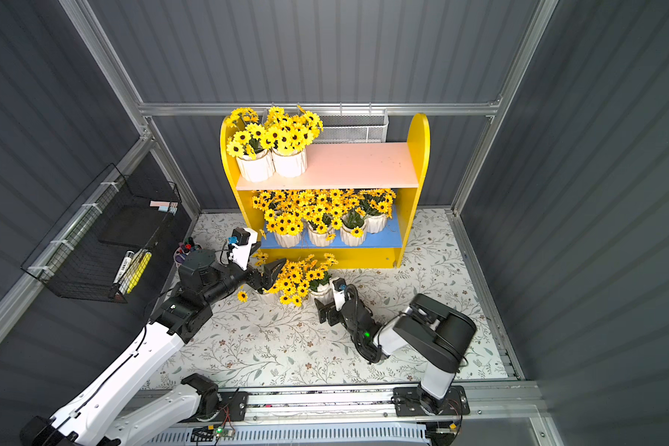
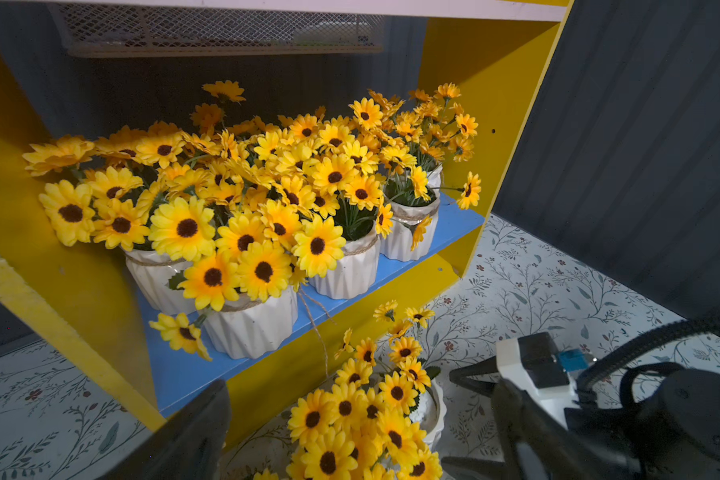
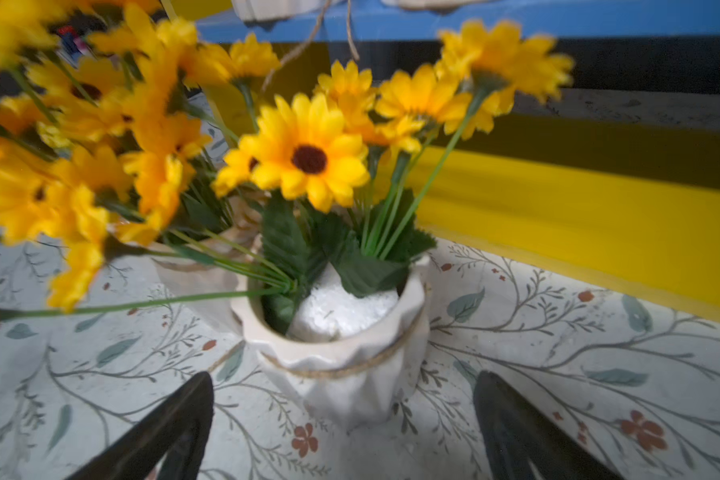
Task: Take the sunflower pots off the shelves
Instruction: Place the sunflower pot at the center of the board.
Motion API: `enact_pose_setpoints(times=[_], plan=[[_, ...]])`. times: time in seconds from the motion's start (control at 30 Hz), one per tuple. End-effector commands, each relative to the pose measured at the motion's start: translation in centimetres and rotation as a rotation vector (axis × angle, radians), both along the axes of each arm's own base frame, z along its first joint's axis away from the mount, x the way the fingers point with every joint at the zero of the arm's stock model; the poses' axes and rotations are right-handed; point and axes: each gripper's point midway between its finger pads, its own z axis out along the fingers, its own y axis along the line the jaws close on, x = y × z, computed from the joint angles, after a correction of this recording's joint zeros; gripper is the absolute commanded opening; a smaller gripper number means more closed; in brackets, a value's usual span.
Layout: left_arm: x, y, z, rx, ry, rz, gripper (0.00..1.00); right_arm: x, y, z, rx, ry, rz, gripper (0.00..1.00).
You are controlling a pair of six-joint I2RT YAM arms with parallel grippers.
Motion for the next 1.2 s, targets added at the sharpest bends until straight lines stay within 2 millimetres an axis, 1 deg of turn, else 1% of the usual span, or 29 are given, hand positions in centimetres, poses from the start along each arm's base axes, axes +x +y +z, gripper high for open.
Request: enact_pose_setpoints(times=[0.0,0.03,0.1,0.13,0.17,0.23,0.3,0.37,0.43,0.47,0.5,0.53,0.67,0.77,0.83,0.9,1.03,1.1,1.17], plan=[[0.0,-0.4,2.9,-0.025,-0.024,-0.014,1.0,-1.9,-0.8,-0.4,-0.078,0.152,0.04,0.99],[0.1,-0.4,3.6,-0.029,-0.022,-0.006,0.99,-2.3,-1.5,-0.1,-0.101,0.193,0.02,0.99],[0.7,-0.1,4.5,-0.028,0.003,0.023,0.99,-2.6,-2.7,1.1,-0.112,0.199,-0.01,0.99],[1.1,-0.1,5.3,-0.027,0.01,0.034,0.99,-2.8,-3.5,1.7,-0.112,0.196,-0.032,0.99],[1.4,-0.2,6.2,-0.024,0.016,0.042,0.99,-3.0,-3.9,2.7,-0.102,0.183,-0.039,0.99],[2.2,-0.3,7.8,-0.021,0.017,0.057,0.99,-3.4,-4.7,3.7,-0.1,0.175,-0.047,0.99],[3.0,0.2,9.8,-0.003,0.011,0.099,0.99,-3.7,-5.4,4.6,-0.094,0.163,-0.059,0.99],[3.9,2.2,12.8,0.007,-0.03,0.226,0.99,-3.9,-5.8,5.4,-0.079,0.15,-0.06,0.99],[4.7,3.8,14.5,0.034,-0.058,0.328,0.99,-4.1,-6.0,6.2,-0.061,0.138,-0.057,0.99],[5.1,4.1,15.1,0.044,-0.06,0.35,0.99,-4.2,-6.0,6.6,-0.057,0.131,-0.053,0.99],[5.5,3.8,15.7,0.048,-0.06,0.346,0.99,-4.2,-6.0,7.0,-0.053,0.123,-0.05,0.99],[6.0,3.2,16.1,0.053,-0.04,0.323,0.99,-4.2,-6.0,7.4,-0.052,0.113,-0.047,0.99],[7.0,-0.8,17.2,-0.017,0.014,0.152,0.99,-4.0,-6.0,7.9,-0.072,0.09,-0.046,0.99],[7.5,-3.6,17.1,-0.06,0.073,0.026,0.99,-3.8,-6.1,7.8,-0.073,0.085,-0.054,0.99],[8.0,-4.9,16.9,-0.086,0.101,-0.019,0.99,-3.8,-6.0,7.7,-0.069,0.085,-0.052,0.99],[8.6,-5.4,17.1,-0.102,0.096,-0.03,0.99,-3.8,-6.2,7.6,-0.068,0.083,-0.054,0.99],[10.4,-5.7,17.6,-0.109,0.08,0.004,0.99,-3.9,-6.5,7.5,-0.067,0.082,-0.059,0.99],[10.7,-5.9,18.0,-0.115,0.062,0.007,0.99,-3.9,-6.6,7.4,-0.064,0.081,-0.061,0.99],[11.2,-6.0,18.3,-0.092,0.029,0.05,0.99,-3.9,-6.8,7.3,-0.057,0.083,-0.064,0.99]])
